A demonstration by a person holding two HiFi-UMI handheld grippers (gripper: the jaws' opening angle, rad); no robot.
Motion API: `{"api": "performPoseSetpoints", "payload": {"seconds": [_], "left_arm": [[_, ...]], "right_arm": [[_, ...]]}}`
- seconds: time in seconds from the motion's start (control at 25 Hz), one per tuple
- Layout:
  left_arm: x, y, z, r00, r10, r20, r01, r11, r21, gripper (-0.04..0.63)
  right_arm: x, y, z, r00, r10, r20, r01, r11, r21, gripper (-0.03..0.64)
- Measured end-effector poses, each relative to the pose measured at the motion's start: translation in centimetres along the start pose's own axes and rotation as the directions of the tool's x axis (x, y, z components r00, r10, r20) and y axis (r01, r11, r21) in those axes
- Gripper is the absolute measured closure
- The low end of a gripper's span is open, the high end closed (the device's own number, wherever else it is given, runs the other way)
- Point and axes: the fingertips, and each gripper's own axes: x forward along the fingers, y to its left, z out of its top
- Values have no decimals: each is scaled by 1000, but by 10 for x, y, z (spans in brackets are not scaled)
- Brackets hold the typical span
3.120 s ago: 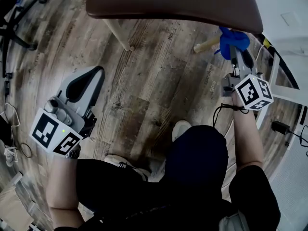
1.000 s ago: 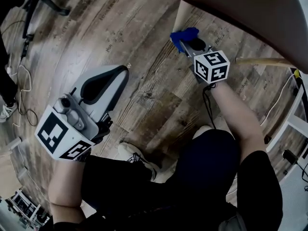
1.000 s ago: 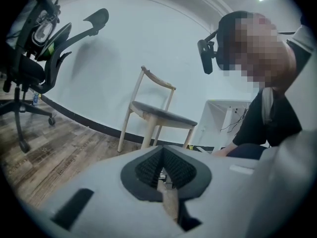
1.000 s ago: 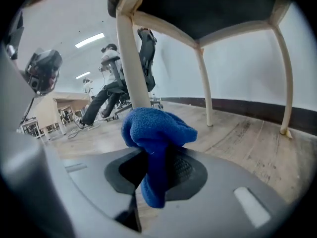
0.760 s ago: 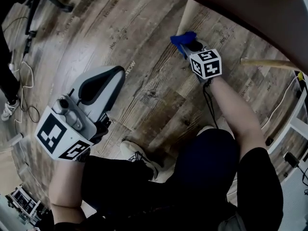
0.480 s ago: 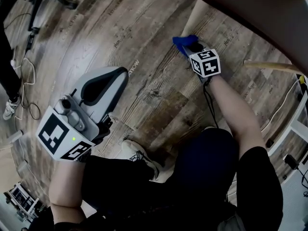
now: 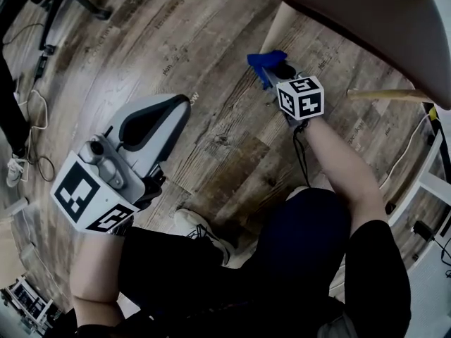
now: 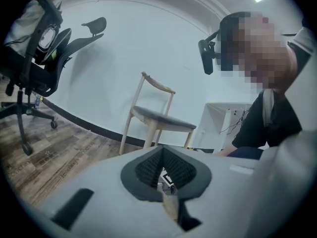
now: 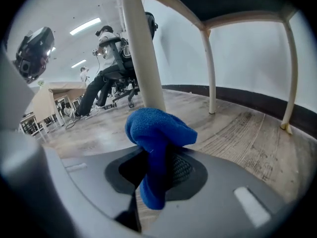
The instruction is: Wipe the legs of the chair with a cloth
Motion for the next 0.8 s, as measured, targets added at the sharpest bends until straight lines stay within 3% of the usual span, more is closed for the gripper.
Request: {"api": "performPoseSetpoints", "payload": {"seconds": [0.28,0.52,0.64,0.8], "left_arm": [[13,-14,6,999,-32,16,32,999,29,591],[34,-30,14,995,-89,35,87,995,55,591],[39,-36,16,994,-103,40,100,993,61,591],[53,-44,20,988,-142,56,138,989,59,591]], "right_arm": [[-61,26,88,978,28,205,-34,999,23,525],[-135,50,175,897,50,439,-49,999,-15,525],[-160,63,195,870,82,486,-78,997,-29,525],[-195,52,199,867,56,495,-59,998,-10,525]]}}
